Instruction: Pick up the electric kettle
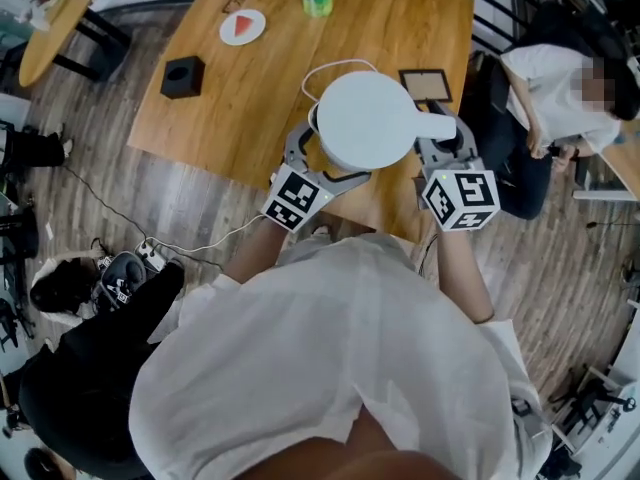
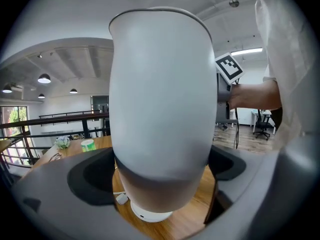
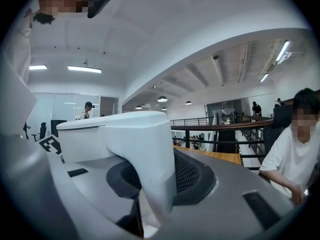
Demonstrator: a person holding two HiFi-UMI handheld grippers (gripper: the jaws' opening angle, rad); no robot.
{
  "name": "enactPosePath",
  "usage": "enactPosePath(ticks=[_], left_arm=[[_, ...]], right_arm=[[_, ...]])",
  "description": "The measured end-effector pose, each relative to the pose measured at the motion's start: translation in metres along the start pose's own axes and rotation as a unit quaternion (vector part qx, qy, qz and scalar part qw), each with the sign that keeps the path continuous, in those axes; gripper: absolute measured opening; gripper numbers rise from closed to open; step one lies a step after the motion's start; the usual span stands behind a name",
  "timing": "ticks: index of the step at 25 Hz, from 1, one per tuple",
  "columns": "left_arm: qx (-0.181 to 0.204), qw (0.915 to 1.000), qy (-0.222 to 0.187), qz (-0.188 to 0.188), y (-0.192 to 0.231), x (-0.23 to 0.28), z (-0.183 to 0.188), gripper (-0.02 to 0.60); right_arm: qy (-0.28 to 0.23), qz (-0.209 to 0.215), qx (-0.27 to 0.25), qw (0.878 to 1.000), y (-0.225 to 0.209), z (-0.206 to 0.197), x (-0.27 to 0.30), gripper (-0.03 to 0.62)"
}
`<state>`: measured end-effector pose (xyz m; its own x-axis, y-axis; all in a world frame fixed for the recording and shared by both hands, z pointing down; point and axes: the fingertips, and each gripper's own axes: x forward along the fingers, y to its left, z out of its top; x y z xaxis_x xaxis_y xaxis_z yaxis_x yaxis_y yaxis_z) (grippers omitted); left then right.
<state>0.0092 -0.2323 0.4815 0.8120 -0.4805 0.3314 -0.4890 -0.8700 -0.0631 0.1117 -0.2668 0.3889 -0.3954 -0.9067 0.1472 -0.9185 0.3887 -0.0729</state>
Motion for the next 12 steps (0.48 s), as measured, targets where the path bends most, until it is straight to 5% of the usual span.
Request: enactPosePath(ticks=[12], left_arm=[[0.006,0.9999,0.015,-0.003,-0.045,-0.064,0.024,0.58]], right_arm=[[-0.022,0.008,0.02,1.0,0.046,0.025,-0.06,0.107]])
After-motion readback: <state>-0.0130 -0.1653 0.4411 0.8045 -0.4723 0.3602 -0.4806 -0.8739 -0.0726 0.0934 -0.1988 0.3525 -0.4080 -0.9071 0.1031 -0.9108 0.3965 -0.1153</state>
